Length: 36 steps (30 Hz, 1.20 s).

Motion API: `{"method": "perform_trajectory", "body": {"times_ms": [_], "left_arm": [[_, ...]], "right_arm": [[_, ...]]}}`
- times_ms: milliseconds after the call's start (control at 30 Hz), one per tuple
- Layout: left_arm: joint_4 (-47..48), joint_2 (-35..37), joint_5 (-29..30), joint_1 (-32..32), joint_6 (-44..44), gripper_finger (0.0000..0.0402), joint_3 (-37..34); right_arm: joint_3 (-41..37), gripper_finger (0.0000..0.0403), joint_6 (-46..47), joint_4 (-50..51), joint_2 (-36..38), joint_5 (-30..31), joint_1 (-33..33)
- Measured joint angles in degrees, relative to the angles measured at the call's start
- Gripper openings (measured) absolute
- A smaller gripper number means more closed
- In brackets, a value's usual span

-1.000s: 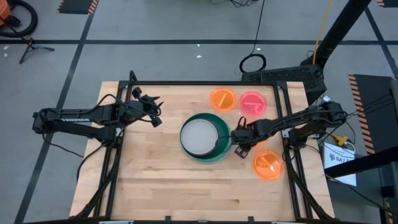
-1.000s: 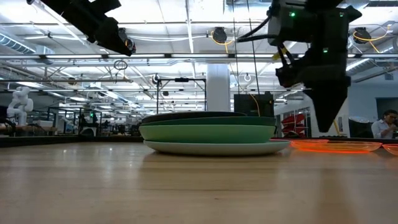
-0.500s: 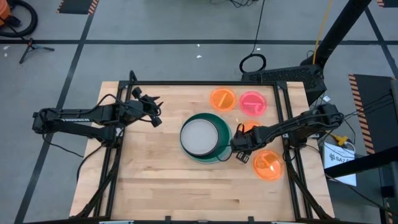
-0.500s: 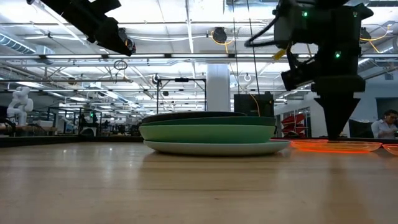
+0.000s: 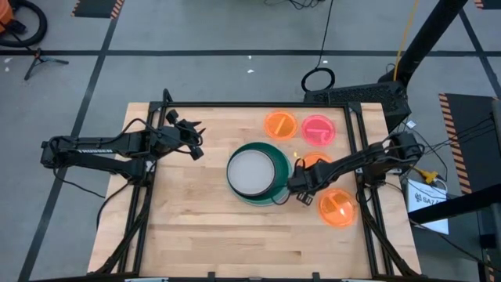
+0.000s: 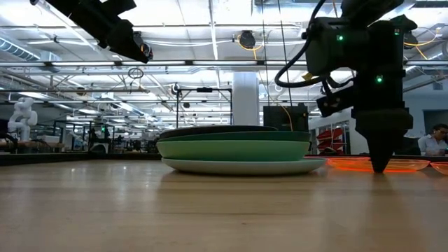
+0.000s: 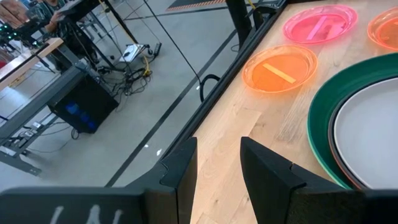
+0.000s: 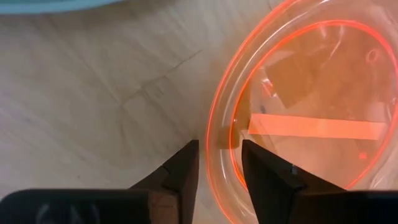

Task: Stack plastic plates
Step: Stack the middle light orange plate on top of the gray plate

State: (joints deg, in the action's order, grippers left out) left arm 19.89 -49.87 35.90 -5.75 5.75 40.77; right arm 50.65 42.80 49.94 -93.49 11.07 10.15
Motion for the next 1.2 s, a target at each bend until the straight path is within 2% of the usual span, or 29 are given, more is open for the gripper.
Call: {"method": "perform_trajectory", "body": {"times_ms": [133, 533, 800, 1067, 1200], "left_arm": [[0.0, 0.0, 0.0, 0.0, 0.0, 0.0129, 0.0], [0.0, 0.0, 0.0, 0.0, 0.0, 0.0129, 0.0], [0.0, 0.0, 0.0, 0.0, 0.0, 0.0129, 0.0], [0.0, 0.0, 0.0, 0.0, 0.0, 0.0129, 0.0], [0.0, 0.0, 0.0, 0.0, 0.0, 0.0129, 0.0]], "right_arm": [[0.2, 0.0101, 0.0, -0.1, -0.9, 0.6, 0.0], [-0.1, 0.0005, -0.6, 0.0, 0.9, 0.0, 0.0], [1.4, 0.0003, -1.3, 1.4, 0.8, -1.0, 0.1], [8.6, 0.0002, -2.9, 9.2, 0.9, -0.3, 0.1], [13.0, 0.0001, -3.5, 12.9, 0.9, 2.2, 0.1]]}}
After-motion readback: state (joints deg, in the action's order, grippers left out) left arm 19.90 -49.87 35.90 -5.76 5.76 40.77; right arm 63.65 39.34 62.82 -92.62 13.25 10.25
